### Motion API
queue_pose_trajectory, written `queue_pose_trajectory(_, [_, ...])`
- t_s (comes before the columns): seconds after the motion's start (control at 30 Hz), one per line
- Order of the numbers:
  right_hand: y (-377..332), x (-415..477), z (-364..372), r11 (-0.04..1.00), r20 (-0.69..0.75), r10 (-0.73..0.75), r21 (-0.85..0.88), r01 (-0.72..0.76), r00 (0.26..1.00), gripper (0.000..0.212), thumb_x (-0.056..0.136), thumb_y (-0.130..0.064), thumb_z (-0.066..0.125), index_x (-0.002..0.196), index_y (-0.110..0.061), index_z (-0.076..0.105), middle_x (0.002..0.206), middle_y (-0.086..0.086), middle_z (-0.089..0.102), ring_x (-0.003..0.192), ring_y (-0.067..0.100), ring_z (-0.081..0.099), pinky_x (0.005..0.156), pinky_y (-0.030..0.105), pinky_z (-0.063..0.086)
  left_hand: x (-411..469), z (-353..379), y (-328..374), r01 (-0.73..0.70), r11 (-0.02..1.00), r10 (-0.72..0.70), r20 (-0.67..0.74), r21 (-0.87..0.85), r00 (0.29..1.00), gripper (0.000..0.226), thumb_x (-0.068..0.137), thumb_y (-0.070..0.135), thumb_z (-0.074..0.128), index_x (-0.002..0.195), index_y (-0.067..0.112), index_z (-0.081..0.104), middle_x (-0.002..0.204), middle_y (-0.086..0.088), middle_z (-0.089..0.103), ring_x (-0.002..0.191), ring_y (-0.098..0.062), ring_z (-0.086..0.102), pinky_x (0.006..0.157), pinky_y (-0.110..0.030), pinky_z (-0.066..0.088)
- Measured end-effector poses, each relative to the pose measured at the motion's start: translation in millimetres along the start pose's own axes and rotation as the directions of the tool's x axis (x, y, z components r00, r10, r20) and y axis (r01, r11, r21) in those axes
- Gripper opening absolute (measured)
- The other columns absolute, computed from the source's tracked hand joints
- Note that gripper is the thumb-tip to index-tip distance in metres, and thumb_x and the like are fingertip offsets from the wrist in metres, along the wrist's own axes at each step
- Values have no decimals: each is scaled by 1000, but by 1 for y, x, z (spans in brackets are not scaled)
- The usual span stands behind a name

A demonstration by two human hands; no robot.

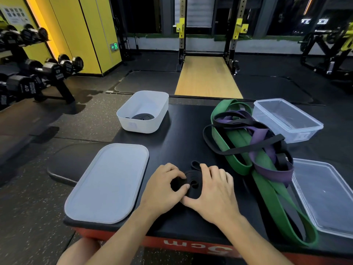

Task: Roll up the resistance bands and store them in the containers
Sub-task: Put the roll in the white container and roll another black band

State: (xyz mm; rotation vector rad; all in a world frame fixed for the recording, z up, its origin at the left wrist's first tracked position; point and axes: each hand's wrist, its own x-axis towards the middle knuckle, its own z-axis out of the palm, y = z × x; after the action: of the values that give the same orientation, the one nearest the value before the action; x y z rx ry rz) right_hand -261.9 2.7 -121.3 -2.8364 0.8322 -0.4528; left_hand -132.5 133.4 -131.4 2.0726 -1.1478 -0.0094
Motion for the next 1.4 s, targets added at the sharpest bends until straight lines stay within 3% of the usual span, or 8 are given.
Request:
queue_pose_trajectory(0.13, [5, 1, -4, 998, 95, -51, 39, 47, 994, 127, 63, -105, 34, 158, -21, 28, 139, -7, 42, 131, 18, 38, 119, 39, 24, 1, 0, -3, 29, 997, -27, 25, -67, 999, 14, 88, 40, 76, 101, 35, 78, 103, 24, 60, 104, -2, 60, 87, -17, 46])
queue_pose_trajectory(0.27, [22, 11, -16, 958, 299, -221, 245, 149, 929, 125, 67, -88, 60, 163, -30, 6, 161, -16, 19, 148, 8, 11, 126, 38, 16, 1, 0, -5, 46, 989, -40, 48, -142, 998, 11, 87, 31, 81, 98, 32, 81, 103, 22, 62, 99, -3, 62, 85, -17, 47])
queue_pose_trajectory(0.47, [29, 34, -30, 914, 440, -348, 357, 195, 828, 129, 66, -63, 83, 162, -40, 1, 162, -14, 19, 148, 5, 7, 123, 37, 18, 4, 0, -6, 34, 983, -19, 83, -183, 996, 9, 90, 27, 79, 98, 29, 82, 108, 24, 64, 109, -2, 63, 96, -24, 50])
queue_pose_trajectory(0.63, [29, 35, -35, 901, 426, -370, 379, 208, 825, 123, 68, -61, 84, 161, -40, 8, 155, -19, 22, 146, 0, 14, 121, 31, 27, 2, 1, -6, 41, 981, -28, 68, -190, 997, 6, 89, 30, 79, 93, 33, 80, 110, 25, 64, 109, -3, 65, 95, -33, 53])
queue_pose_trajectory(0.87, [28, 35, -27, 891, 349, -406, 359, 280, 845, 111, 65, -66, 77, 157, -39, 22, 153, -22, 31, 144, -2, 16, 118, 33, 36, 2, 0, -5, 31, 976, -19, 58, -216, 998, 7, 87, 25, 81, 93, 29, 80, 110, 23, 65, 107, -4, 66, 93, -32, 55])
queue_pose_trajectory(1.1, [24, 32, -20, 881, 238, -428, 323, 345, 872, 89, 64, -65, 74, 140, -36, 40, 132, -26, 40, 129, 4, 31, 110, 30, 39, 4, 1, -5, 63, 961, -46, 71, -268, 996, 27, 89, 20, 79, 115, 27, 76, 117, 19, 65, 109, -6, 65, 95, -23, 56])
queue_pose_trajectory(1.27, [23, 24, -16, 888, 197, -382, 349, 300, 903, 90, 63, -62, 77, 139, -36, 35, 131, -27, 33, 130, 1, 30, 107, 27, 40, 10, -2, -2, 217, 914, -192, 107, -342, 976, 36, 90, 20, 80, 124, 24, 71, 117, 14, 69, 103, 0, 67, 94, -22, 56])
queue_pose_trajectory(1.4, [24, 20, -16, 897, 223, -351, 358, 259, 909, 95, 63, -61, 79, 140, -39, 29, 130, -27, 27, 127, 1, 32, 99, 23, 40, 23, -7, 4, 340, 899, -298, 182, -277, 937, 15, 93, 24, 76, 108, 24, 79, 104, 14, 73, 91, 6, 69, 81, -10, 51])
